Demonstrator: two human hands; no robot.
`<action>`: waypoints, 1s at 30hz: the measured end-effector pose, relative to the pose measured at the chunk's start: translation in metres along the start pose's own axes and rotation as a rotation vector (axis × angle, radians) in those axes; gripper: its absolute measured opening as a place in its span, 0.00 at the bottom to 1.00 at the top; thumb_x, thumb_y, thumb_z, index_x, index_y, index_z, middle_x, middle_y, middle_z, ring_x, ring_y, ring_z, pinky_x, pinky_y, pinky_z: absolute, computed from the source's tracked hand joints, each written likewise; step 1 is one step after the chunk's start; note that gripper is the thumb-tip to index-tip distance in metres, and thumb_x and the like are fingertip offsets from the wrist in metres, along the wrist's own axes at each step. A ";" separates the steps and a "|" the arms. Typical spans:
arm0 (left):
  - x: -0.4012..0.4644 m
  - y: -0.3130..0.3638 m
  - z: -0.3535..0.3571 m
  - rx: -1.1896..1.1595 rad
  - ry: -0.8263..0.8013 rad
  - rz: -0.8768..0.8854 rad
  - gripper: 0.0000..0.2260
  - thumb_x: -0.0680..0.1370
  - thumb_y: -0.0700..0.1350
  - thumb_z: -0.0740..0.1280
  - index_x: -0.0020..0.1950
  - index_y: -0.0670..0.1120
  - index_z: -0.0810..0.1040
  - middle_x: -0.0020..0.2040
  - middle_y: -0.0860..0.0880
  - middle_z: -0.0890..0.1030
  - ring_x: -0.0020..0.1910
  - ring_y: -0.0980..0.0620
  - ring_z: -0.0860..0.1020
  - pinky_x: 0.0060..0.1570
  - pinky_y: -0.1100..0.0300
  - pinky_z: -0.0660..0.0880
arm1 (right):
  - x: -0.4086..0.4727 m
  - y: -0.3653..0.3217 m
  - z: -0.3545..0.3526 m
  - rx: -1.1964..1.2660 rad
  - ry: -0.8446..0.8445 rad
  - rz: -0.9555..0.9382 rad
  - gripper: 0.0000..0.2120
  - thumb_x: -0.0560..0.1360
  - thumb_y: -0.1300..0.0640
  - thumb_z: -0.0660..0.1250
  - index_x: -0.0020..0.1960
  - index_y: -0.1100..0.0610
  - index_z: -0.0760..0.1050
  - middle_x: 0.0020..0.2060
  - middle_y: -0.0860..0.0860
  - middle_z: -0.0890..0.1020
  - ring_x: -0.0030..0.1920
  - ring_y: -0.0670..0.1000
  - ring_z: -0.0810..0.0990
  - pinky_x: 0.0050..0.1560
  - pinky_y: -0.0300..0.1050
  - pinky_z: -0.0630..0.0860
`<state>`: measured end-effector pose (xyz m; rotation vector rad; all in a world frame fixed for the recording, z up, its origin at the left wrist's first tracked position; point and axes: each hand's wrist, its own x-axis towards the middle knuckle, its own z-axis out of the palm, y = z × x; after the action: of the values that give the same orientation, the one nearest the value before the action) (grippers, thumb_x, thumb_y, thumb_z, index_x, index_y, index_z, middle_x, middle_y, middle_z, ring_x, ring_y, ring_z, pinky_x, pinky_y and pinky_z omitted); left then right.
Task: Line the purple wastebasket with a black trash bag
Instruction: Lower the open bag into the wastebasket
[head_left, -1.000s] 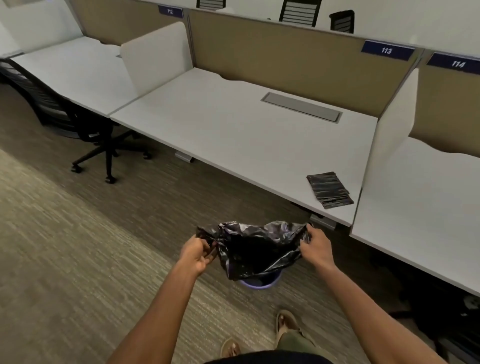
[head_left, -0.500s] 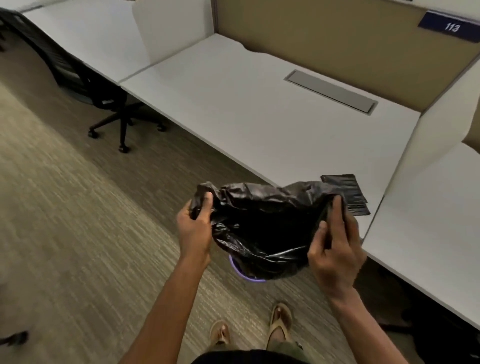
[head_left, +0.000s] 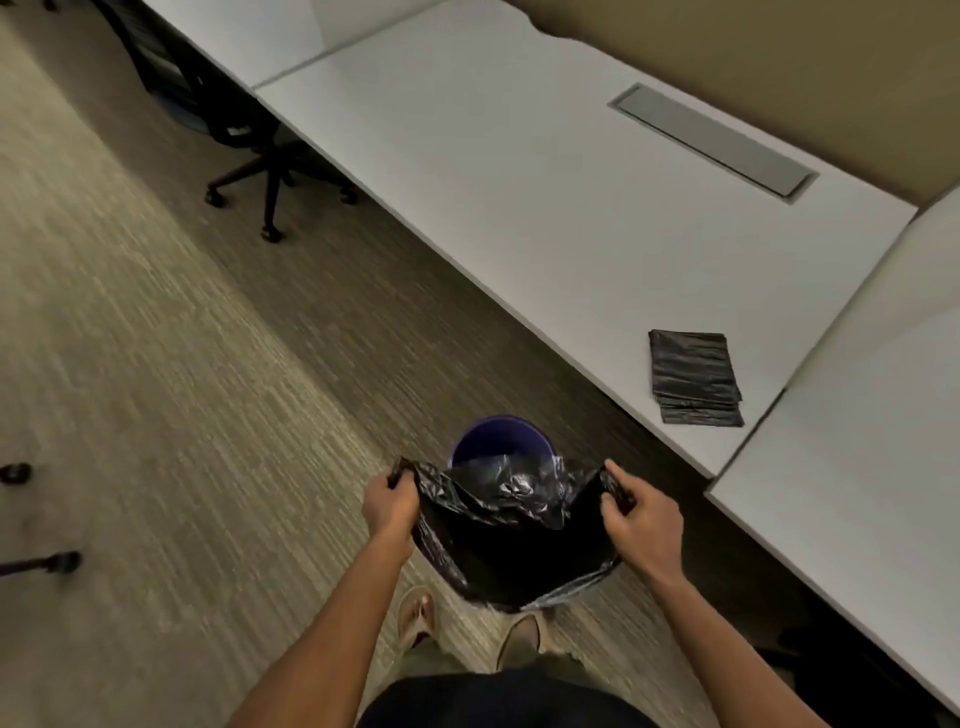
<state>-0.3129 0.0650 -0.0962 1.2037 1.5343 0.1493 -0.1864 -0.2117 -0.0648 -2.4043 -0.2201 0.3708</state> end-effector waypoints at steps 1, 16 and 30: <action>0.002 0.005 0.003 -0.127 0.015 -0.077 0.13 0.82 0.42 0.66 0.62 0.35 0.82 0.53 0.37 0.84 0.54 0.38 0.83 0.54 0.48 0.80 | 0.006 -0.002 -0.002 0.019 0.023 -0.011 0.22 0.74 0.58 0.74 0.68 0.50 0.81 0.56 0.50 0.88 0.47 0.49 0.85 0.47 0.44 0.78; 0.028 0.003 0.021 -0.352 -0.013 -0.211 0.18 0.84 0.49 0.63 0.65 0.36 0.80 0.60 0.36 0.84 0.57 0.37 0.83 0.55 0.47 0.81 | 0.064 0.012 0.009 -0.105 0.094 -0.272 0.31 0.76 0.50 0.74 0.77 0.48 0.72 0.65 0.49 0.84 0.60 0.50 0.84 0.52 0.42 0.79; 0.084 -0.026 0.077 0.086 -0.005 0.092 0.09 0.84 0.49 0.63 0.54 0.50 0.83 0.46 0.51 0.82 0.52 0.46 0.82 0.49 0.56 0.74 | 0.082 0.044 0.089 -0.283 -0.131 -0.263 0.42 0.74 0.51 0.76 0.83 0.47 0.59 0.74 0.53 0.75 0.62 0.52 0.84 0.58 0.51 0.82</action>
<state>-0.2554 0.0769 -0.1974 1.3427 1.4943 0.1426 -0.1345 -0.1703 -0.1751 -2.5840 -0.6807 0.3958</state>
